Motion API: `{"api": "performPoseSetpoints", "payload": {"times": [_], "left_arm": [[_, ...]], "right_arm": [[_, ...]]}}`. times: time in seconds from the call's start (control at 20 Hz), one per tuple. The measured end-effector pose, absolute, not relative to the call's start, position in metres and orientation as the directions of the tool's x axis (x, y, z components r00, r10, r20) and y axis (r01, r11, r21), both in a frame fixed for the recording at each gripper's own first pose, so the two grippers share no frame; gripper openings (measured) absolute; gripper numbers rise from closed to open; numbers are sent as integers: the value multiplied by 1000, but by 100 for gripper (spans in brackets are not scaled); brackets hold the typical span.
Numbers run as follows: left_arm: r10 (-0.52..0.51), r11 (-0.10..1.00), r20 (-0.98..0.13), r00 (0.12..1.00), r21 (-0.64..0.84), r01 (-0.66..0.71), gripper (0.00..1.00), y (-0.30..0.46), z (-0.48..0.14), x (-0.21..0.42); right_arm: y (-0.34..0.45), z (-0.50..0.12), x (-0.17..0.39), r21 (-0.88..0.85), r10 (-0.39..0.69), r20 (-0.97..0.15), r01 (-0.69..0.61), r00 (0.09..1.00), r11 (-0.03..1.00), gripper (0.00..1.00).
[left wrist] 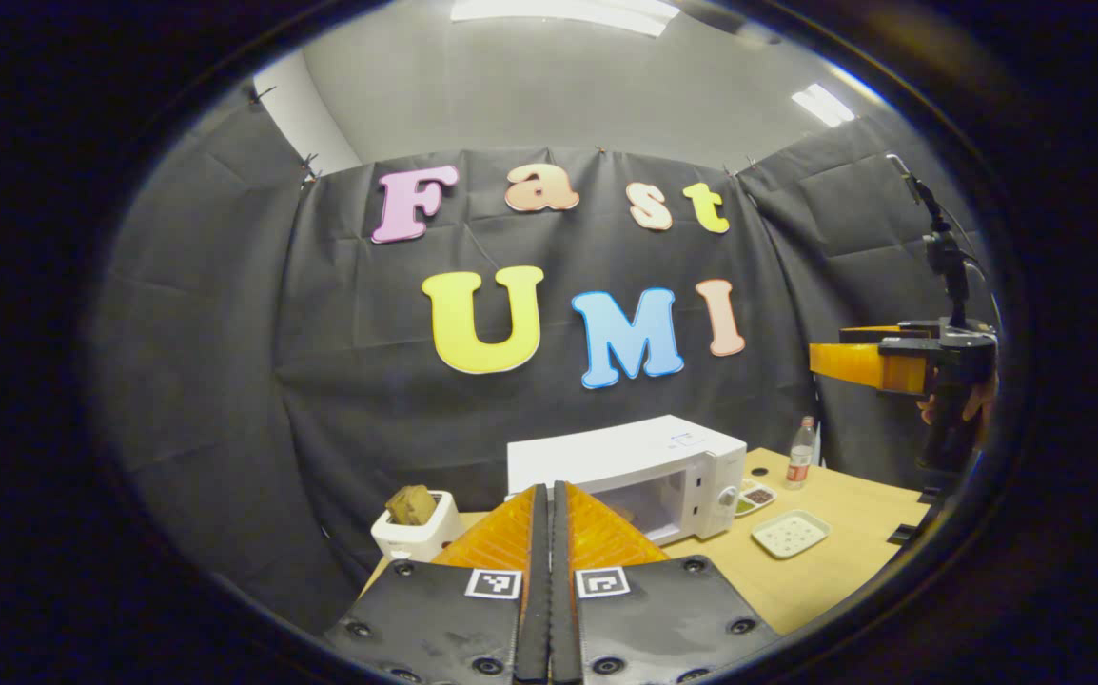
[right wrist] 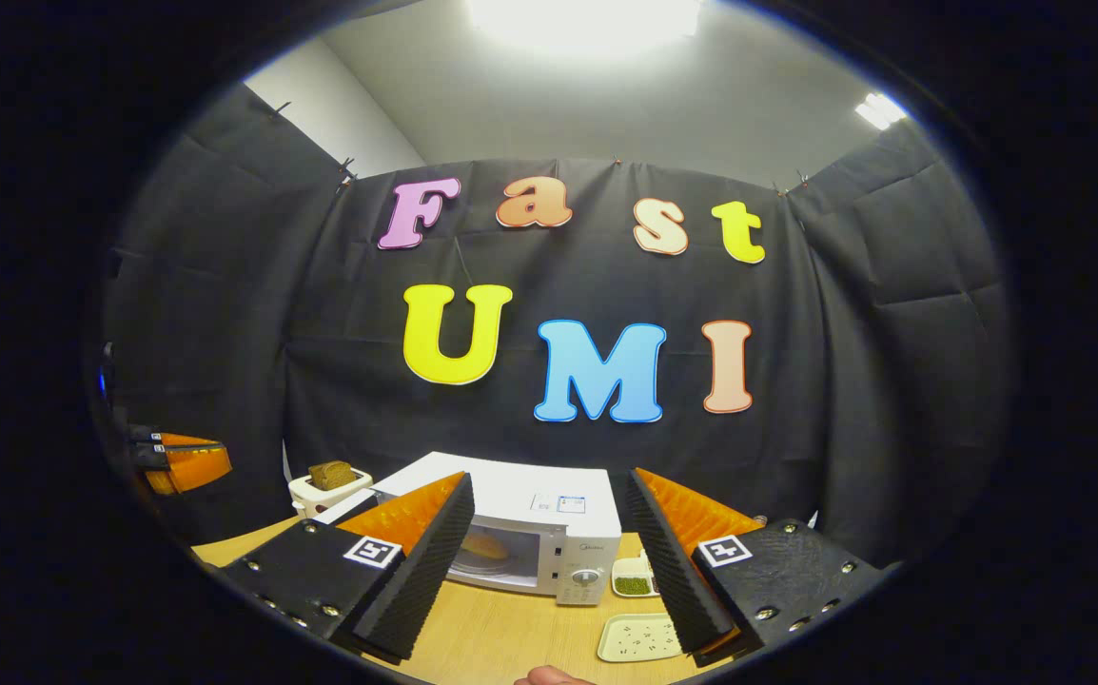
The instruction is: Open the microwave oven with the left hand, put the food in, and close the microwave oven.
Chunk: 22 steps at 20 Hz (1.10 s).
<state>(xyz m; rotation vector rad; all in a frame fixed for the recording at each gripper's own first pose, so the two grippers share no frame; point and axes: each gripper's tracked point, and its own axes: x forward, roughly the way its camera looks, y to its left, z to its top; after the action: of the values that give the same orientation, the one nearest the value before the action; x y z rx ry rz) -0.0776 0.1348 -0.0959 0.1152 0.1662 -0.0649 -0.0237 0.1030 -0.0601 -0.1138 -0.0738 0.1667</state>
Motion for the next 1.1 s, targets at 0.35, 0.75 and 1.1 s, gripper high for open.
{"api": "performPoseSetpoints", "payload": {"times": [0.35, 0.75, 1.1], "left_arm": [[30, 994, -325, 945, 113, 7, 7, 184, -171, -106], [37, 999, -442, 896, 42, -21, 7, 190, -235, -126], [43, 997, -482, 875, 76, -7, 7, 173, -248, -135]], "right_arm": [[91, -43, -24, -79, 129, 99, -121, 987, 989, 98], [75, -46, -24, -42, 82, 84, -79, 993, 996, 98], [73, -54, -11, -54, 109, 59, -106, 992, 993, 98]]}}
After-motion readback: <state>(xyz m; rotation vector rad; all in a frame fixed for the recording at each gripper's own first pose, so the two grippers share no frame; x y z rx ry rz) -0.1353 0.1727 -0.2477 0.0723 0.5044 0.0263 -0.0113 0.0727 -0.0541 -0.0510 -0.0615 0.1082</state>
